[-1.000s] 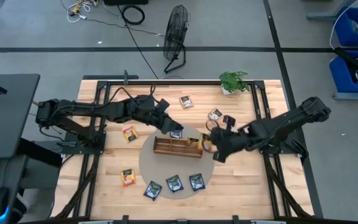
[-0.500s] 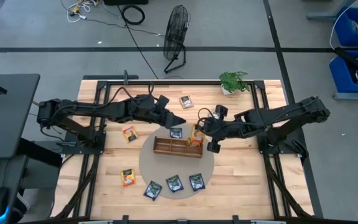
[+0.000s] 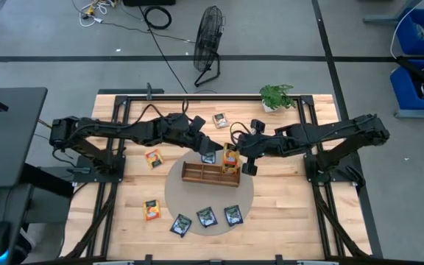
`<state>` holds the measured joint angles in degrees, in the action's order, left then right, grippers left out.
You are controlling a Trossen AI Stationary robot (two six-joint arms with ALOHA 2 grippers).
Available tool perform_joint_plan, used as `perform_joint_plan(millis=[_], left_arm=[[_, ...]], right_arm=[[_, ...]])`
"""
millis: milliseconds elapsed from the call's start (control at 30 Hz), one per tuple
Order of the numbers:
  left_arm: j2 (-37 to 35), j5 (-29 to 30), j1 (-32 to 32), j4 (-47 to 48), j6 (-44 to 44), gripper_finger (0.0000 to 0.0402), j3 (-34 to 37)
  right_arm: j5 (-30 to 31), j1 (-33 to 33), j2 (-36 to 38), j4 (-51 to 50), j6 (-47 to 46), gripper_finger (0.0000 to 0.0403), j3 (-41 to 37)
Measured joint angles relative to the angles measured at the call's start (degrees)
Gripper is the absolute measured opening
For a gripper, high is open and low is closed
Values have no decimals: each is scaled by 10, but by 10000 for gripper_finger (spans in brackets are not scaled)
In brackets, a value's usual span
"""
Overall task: Pick & Place Tea
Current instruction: Put the yellow tea bag into the right section of the wooden organizer
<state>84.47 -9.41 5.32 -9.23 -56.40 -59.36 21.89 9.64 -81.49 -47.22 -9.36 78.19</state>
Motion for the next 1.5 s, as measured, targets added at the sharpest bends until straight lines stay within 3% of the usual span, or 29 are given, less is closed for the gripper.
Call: perform_joint_plan(millis=[300, 633, 767, 967, 1200, 1367, 1500], left_arm=[[4, -7, 2, -1, 13, 142, 0], [12, -26, -1, -1, 41, 14, -1], [12, -28, -1, 0, 61, 4, -1], [12, -33, 0, 1, 140, 3, -1], [11, -33, -5, 0, 255, 2, -1], [9, -20, -17, -6, 328, 1, -1], [9, 4, -21, -8, 336, 1, -1]], right_arm=[[-20, -3, -19, 26, 9, 0, 0], [-19, -14, -19, 40, 9, 0, 2], [-41, -14, -17, 39, 8, 6, 2], [-95, -14, 19, 36, -35, 55, 4], [-130, -42, 52, 23, -77, 149, 44], [-232, -91, 49, 21, -93, 205, 54], [-269, -108, 44, 21, -92, 216, 54]])
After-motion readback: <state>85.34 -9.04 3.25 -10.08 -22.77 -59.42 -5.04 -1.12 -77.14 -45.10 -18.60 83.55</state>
